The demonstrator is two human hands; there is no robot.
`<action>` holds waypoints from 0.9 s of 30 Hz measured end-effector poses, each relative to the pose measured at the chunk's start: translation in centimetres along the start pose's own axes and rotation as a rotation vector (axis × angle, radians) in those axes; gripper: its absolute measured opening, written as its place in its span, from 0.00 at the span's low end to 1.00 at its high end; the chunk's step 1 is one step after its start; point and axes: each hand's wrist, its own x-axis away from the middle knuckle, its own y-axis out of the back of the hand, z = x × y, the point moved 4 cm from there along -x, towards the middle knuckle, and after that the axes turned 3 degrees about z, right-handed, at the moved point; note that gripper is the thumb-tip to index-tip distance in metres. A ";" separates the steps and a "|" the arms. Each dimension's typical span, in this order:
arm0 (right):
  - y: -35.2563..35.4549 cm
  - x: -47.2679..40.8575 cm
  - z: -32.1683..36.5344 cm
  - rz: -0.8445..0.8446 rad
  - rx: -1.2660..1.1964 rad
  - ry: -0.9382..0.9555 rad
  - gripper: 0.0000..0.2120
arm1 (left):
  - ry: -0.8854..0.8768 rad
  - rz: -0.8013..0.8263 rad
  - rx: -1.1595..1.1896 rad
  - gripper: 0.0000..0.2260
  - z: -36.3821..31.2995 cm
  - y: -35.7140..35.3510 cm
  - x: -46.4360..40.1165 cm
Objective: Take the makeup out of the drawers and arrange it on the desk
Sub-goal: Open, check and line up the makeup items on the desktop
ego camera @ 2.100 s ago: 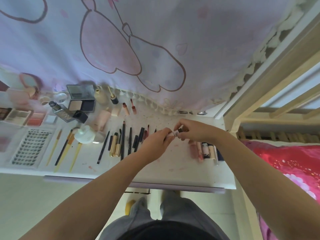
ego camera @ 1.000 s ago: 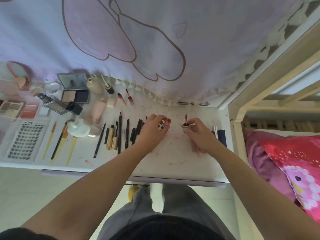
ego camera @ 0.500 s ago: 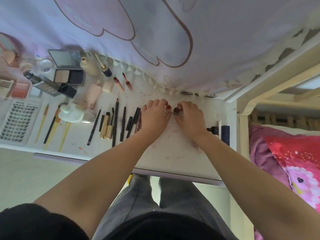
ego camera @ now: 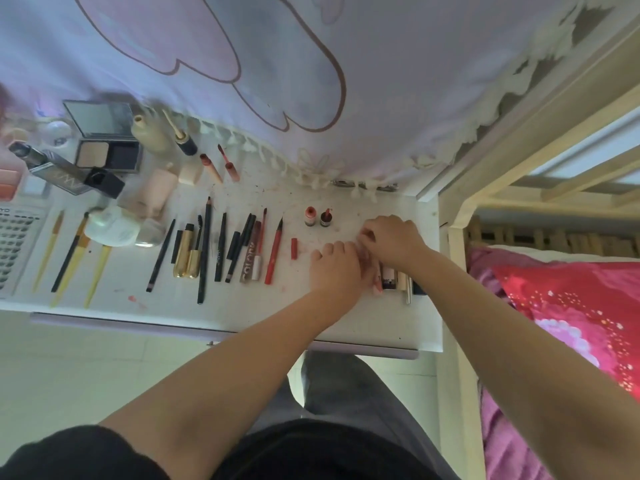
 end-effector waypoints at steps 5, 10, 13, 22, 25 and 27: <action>0.2 -0.2 1.3 -0.002 0.076 0.026 0.16 | 0.113 -0.005 -0.008 0.21 1.3 0.3 -0.5; 0.8 0.5 2.7 0.088 -0.354 -0.031 0.24 | 0.001 -0.175 0.178 0.14 2.9 2.8 0.9; 2.1 1.5 4.0 0.089 -0.588 -0.016 0.20 | -0.082 -0.098 0.472 0.13 4.1 4.2 2.3; 3.2 6.2 6.4 0.188 -0.869 0.193 0.11 | -0.148 0.391 0.927 0.15 6.7 7.8 4.7; 4.1 6.8 6.7 0.226 -0.874 0.240 0.08 | -0.192 0.452 1.001 0.13 7.4 9.5 5.6; 4.5 7.0 6.9 0.288 -0.890 0.191 0.10 | -0.238 0.403 0.882 0.11 7.7 10.3 5.7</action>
